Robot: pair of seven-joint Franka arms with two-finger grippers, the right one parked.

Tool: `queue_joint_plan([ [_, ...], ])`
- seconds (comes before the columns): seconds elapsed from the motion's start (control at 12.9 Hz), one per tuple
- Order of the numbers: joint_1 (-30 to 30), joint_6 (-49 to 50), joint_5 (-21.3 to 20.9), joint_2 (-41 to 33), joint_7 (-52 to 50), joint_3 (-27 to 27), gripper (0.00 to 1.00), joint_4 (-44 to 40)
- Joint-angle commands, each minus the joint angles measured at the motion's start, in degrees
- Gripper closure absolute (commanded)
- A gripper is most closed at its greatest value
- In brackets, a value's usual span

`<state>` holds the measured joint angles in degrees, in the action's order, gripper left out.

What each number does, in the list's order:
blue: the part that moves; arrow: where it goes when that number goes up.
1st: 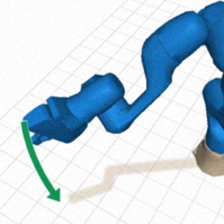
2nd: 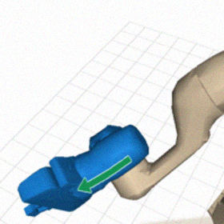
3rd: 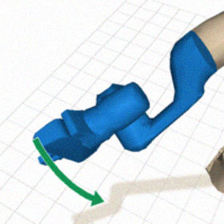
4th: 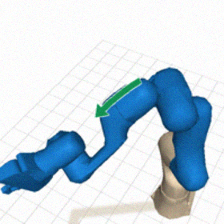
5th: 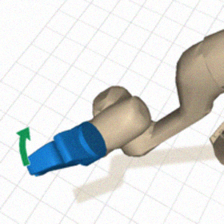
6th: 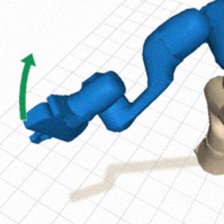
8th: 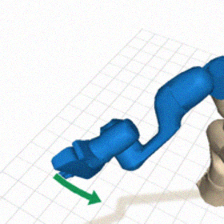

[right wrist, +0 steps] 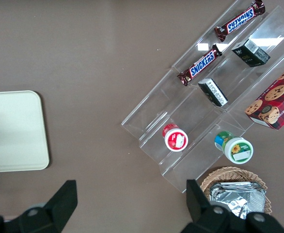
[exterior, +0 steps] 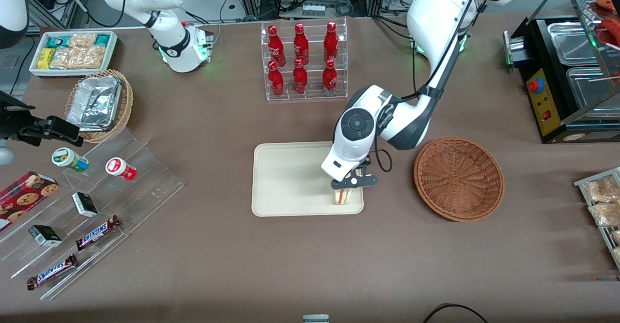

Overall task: Place sandwich from basket to tray
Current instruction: 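Lower the sandwich onto the cream tray and open the left gripper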

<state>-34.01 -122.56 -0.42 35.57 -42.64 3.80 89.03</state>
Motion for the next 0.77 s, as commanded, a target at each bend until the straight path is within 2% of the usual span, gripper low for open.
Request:
queue_joint_plan([
  [0.0, -0.9, 1.9, 0.1, 2.3, -0.6, 0.1, 1.0, -3.2],
  [0.7, -1.0, 1.5, 0.0, 5.2, -1.6, 2.6, 1.0, -3.7],
])
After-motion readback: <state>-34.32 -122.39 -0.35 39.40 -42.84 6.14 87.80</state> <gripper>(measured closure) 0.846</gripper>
